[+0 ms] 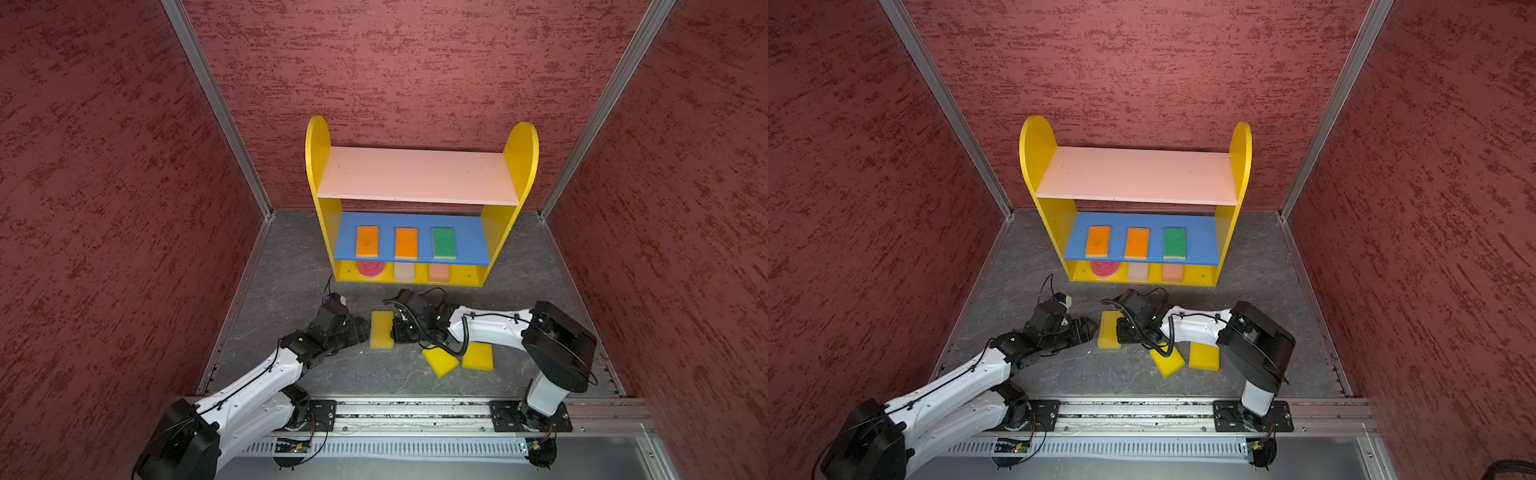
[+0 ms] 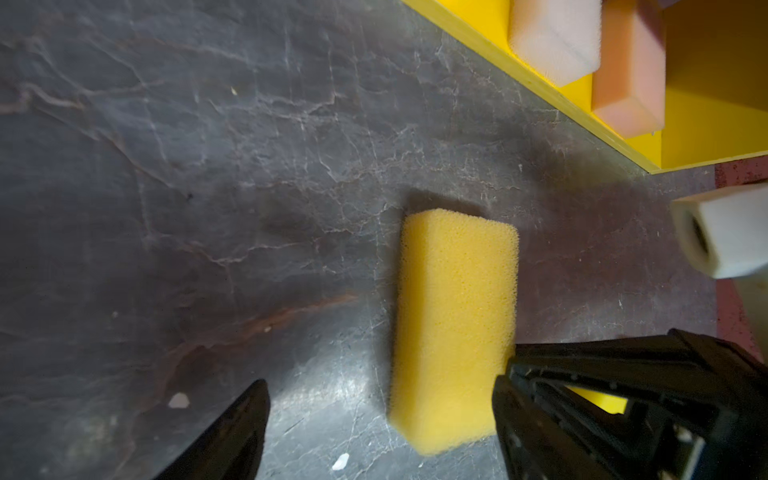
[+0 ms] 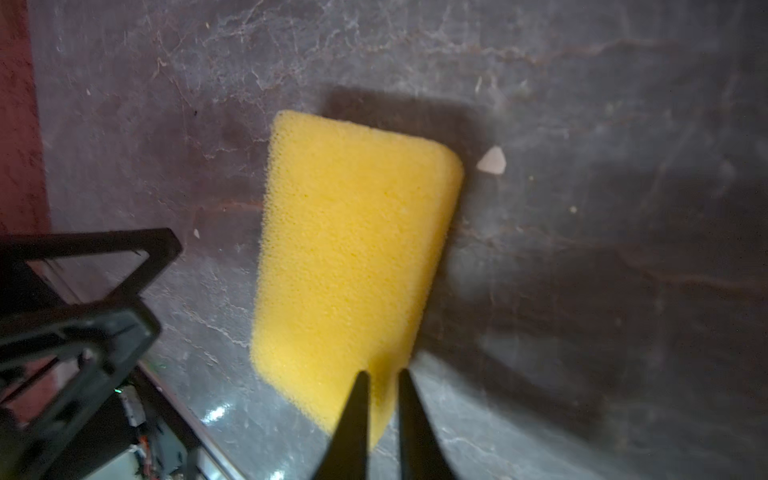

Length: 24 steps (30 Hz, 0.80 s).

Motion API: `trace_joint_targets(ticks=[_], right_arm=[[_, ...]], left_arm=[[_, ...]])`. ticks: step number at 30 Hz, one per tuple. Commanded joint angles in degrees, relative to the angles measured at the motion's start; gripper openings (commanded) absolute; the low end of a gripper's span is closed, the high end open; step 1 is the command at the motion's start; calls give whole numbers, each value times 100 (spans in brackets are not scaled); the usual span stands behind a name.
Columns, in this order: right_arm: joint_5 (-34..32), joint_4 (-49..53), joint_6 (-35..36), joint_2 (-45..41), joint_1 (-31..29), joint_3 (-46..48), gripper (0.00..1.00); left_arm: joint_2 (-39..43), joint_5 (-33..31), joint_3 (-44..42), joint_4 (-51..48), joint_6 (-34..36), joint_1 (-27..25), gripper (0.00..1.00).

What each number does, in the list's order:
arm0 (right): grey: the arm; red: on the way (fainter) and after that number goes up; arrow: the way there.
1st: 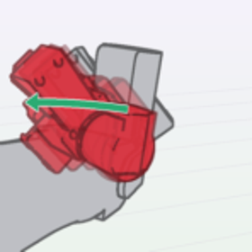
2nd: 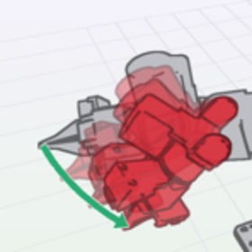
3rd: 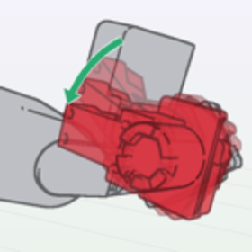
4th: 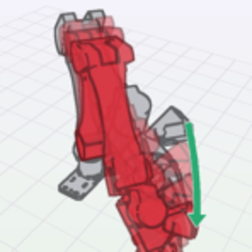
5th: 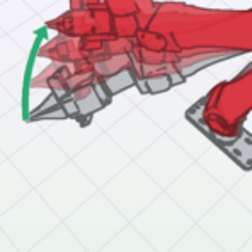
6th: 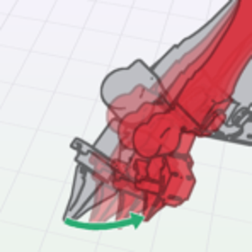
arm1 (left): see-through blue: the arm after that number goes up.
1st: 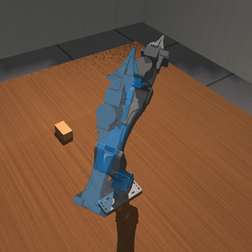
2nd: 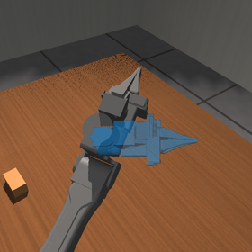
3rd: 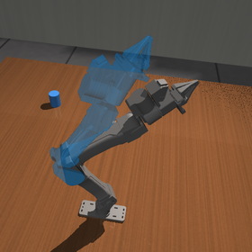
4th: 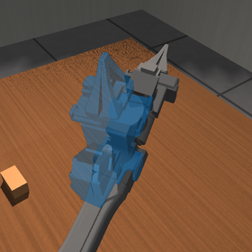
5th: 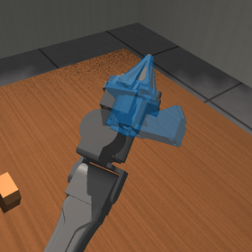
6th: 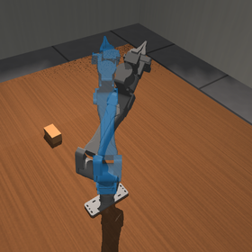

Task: Place and organize the cleaning sponges onto the shelf
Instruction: 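Lower the right gripper and close it on the yellow sponge's end, then lift the yellow sponge and raise it toward the pink top shelf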

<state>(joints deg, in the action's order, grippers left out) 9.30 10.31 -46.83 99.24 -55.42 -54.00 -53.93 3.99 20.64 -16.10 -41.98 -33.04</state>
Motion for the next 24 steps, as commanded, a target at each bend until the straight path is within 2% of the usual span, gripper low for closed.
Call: trace_joint_targets(ticks=[1,3,7,13,17,22,24], right_arm=[[20,-575,-258,-5,109,204,31],[18,-761,-346,-17,144,312,36],[70,-1070,-491,45,172,429,40],[142,-1401,-625,253,172,366,43],[143,-1501,-674,193,181,419,43],[173,-1709,-766,155,189,557,44],[198,-1735,-790,281,191,498,44]], left_arm=[[-281,135,-16,707,-105,-84,79],[-522,217,-25,886,-115,-98,79],[-853,271,-25,1150,-81,-115,76],[-1157,213,-103,1384,-10,-106,62],[-1402,218,-157,1603,-31,-97,56],[-1480,225,-176,1739,-23,-96,57],[-1527,264,-162,1789,9,-97,52]])
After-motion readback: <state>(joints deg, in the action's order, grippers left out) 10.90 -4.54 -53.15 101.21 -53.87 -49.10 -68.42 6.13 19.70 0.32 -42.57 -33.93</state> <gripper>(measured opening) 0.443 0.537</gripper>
